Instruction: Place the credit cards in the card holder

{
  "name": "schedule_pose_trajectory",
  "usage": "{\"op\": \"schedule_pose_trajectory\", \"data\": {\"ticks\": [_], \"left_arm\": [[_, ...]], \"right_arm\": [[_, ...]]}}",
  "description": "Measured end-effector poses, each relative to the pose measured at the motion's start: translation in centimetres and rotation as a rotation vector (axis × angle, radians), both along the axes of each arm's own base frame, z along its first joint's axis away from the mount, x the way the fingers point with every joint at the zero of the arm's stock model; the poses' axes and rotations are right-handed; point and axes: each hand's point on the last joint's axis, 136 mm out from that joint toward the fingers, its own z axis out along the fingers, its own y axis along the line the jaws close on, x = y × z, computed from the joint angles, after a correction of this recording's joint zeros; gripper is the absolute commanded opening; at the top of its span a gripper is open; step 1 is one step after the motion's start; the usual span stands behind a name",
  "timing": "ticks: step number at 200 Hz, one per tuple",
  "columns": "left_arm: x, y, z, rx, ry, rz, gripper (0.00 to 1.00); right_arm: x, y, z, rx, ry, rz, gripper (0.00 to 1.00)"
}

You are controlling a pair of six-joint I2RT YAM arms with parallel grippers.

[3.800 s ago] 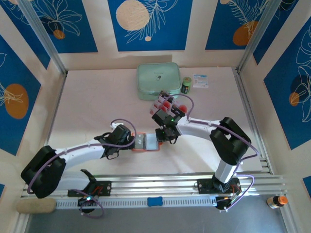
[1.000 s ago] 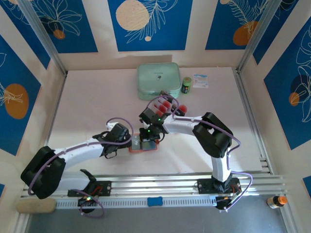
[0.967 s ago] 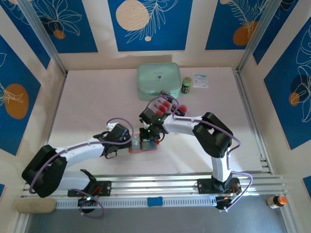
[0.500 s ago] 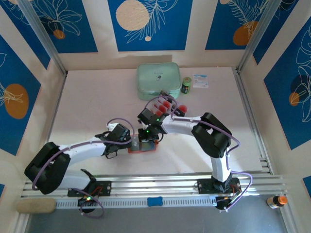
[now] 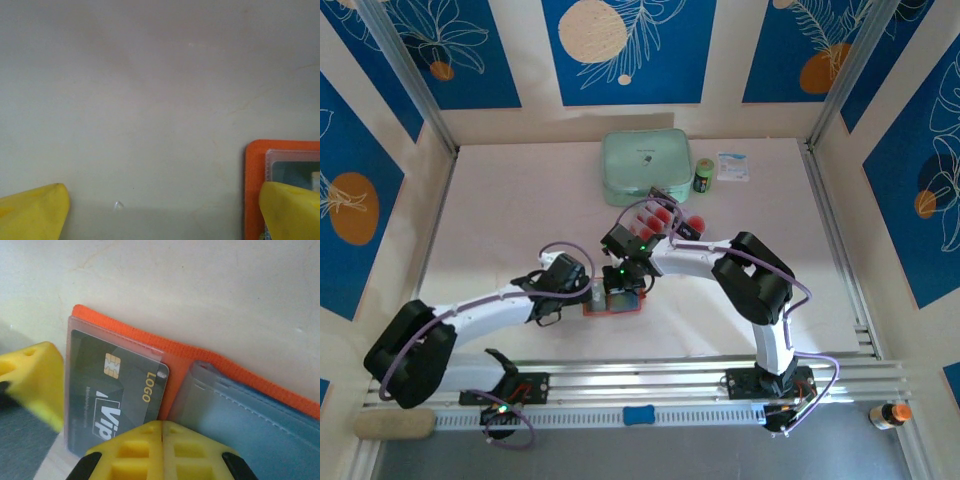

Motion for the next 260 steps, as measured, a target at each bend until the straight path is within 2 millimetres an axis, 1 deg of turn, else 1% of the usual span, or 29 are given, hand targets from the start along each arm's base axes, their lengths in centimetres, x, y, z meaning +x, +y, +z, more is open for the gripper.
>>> {"op": "schedule_pose_trajectory", "data": {"ticks": [34, 53, 126, 157, 176, 207, 233, 260], "left_arm": [[0.6, -0.1, 1.7, -0.036, -0.051, 0.006, 0.97], [0.8, -0.2, 2.3, -0.048, -0.067, 0.008, 0.97], [0.8, -0.2, 2.4, -0.049, -0.070, 0.007, 0.97], [0.8, -0.3, 2.4, -0.052, -0.068, 0.006, 0.97], [0.5, -0.2, 1.9, -0.054, -0.057, 0.004, 0.97], [-0.6, 0.3, 0.2, -0.032, -0.007, -0.002, 0.97], [-1.0, 0.6, -0.7, -0.016, 0.020, -0.003, 0.97], [-1.0, 0.6, -0.9, -0.012, 0.025, -0.003, 0.97]], "right_arm": [[0.1, -0.1, 0.0, 0.001, 0.003, -0.002, 0.00], [0.1, -0.1, 0.0, 0.001, 0.004, -0.003, 0.00], [0.0, -0.1, 0.1, 0.004, 0.009, -0.009, 0.00], [0.0, -0.3, 0.7, 0.004, 0.006, -0.013, 0.00], [0.0, -0.5, 1.6, 0.010, -0.008, -0.017, 0.00], [0.0, -0.6, 2.8, 0.015, -0.031, -0.019, 0.00], [-0.4, -0.7, 2.6, 0.004, -0.033, -0.014, 0.00], [-1.0, -0.9, 2.2, -0.008, -0.023, -0.008, 0.00]]}}
